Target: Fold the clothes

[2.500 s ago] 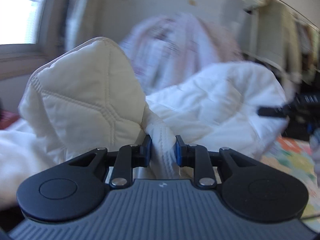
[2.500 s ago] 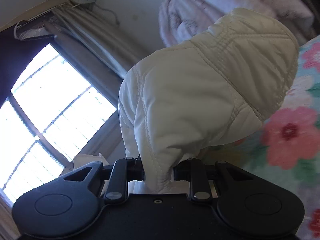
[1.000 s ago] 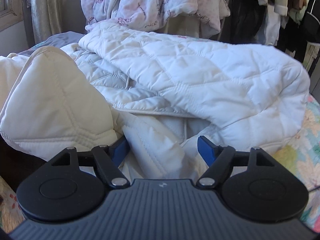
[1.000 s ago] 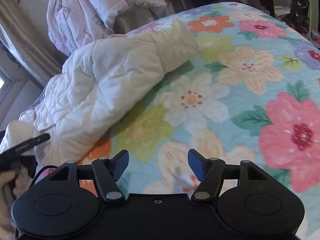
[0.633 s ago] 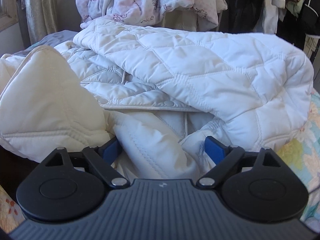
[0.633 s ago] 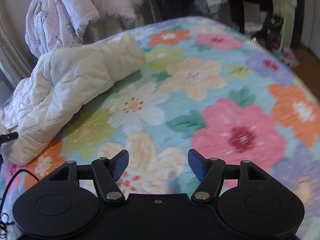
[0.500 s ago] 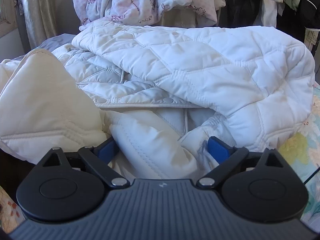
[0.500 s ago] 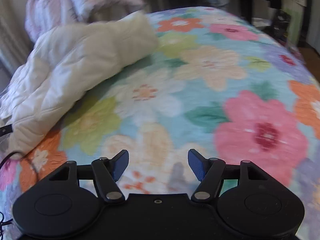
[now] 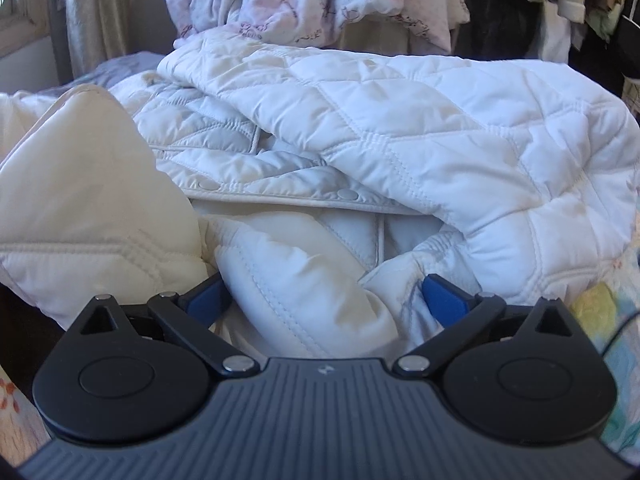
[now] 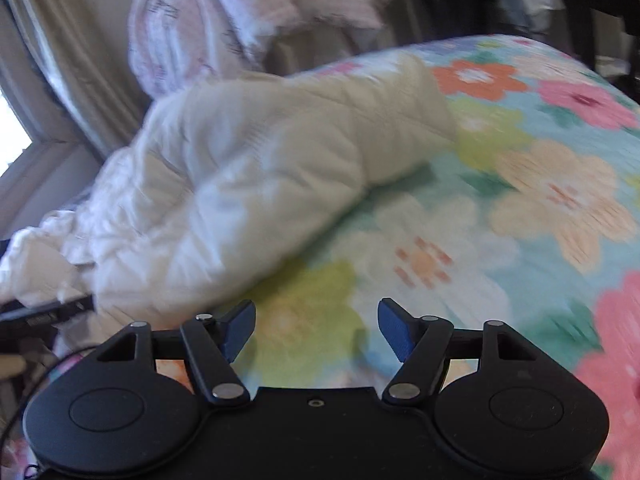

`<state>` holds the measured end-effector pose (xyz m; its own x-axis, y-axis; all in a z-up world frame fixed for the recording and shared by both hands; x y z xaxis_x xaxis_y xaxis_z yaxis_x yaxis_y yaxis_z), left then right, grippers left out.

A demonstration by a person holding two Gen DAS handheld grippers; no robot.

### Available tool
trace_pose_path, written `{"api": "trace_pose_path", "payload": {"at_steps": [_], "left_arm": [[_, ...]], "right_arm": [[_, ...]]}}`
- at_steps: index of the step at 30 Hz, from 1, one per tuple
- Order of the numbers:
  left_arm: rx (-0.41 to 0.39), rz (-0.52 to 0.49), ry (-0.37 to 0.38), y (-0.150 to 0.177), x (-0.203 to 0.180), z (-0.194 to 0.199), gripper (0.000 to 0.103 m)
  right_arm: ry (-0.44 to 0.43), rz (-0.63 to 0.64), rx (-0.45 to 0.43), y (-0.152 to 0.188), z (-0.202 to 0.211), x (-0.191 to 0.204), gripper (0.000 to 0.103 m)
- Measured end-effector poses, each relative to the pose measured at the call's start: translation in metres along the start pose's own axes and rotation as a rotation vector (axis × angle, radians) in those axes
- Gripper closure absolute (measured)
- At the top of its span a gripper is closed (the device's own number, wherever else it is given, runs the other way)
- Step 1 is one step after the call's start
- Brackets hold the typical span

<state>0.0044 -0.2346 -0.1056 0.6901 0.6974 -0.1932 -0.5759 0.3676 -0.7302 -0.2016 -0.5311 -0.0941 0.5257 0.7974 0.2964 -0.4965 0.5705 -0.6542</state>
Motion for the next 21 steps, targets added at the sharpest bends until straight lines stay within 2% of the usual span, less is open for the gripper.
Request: {"api": "trace_pose_path", "payload": {"at_steps": [1,3,7,9,12,14,17,18,19,20,21], "left_arm": [[0.004,0.022,0.004,0.000,0.003,0.002,0.000],[0.015,0.094,0.014,0.001,0.010,0.006,0.000],[0.008,0.316,0.019,0.005,0.030,0.023,0.000],[0.006,0.364,0.013,0.005,0.037,0.024,0.000],[0.011,0.451,-0.003,-0.001,0.056,0.008,0.000],[0.017,0.466,-0.011,-0.002,0.064,-0.012,0.000],[-0.011,0.441,-0.053,-0.009,0.059,-0.032,0.003],[-0.027,0.412,-0.061,-0.015,0.052,-0.037,0.023],[-0.040,0.367,-0.067,-0.022,0.043,-0.042,0.035],[-0.053,0.322,-0.072,-0.029,0.033,-0.047,0.048],[-0.068,0.287,-0.064,-0.037,0.023,-0.053,0.055]], "right_arm": [[-0.020,-0.008,-0.012,-0.005,-0.005,0.002,0.021],[-0.067,-0.049,-0.035,-0.013,-0.016,0.006,0.020],[-0.175,-0.252,-0.054,-0.024,-0.042,-0.005,0.014],[-0.208,-0.319,-0.035,-0.028,-0.064,-0.012,0.009],[-0.205,-0.231,-0.033,-0.046,-0.083,-0.005,0.001],[-0.199,-0.161,-0.033,-0.058,-0.094,0.000,0.002],[-0.190,-0.056,-0.033,-0.078,-0.111,0.009,0.024],[-0.187,-0.021,-0.033,-0.084,-0.117,0.011,0.041],[-0.170,0.031,-0.050,-0.094,-0.115,0.017,0.050],[-0.149,0.089,-0.073,-0.106,-0.110,0.023,0.053],[-0.122,0.136,-0.107,-0.119,-0.103,0.028,0.060]]}}
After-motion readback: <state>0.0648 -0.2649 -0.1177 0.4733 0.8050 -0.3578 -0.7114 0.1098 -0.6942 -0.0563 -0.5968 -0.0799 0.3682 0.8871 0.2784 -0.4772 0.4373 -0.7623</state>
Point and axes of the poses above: each gripper's, at about its wrist camera, not at the fingertips, and z roughly against the way its jaws point, x to its left, y to its underside, the point moved 2 cm from there along -z, roughly the way its jaws point, and after that the axes turned 8 degrees about y, right-handed, at the moved point
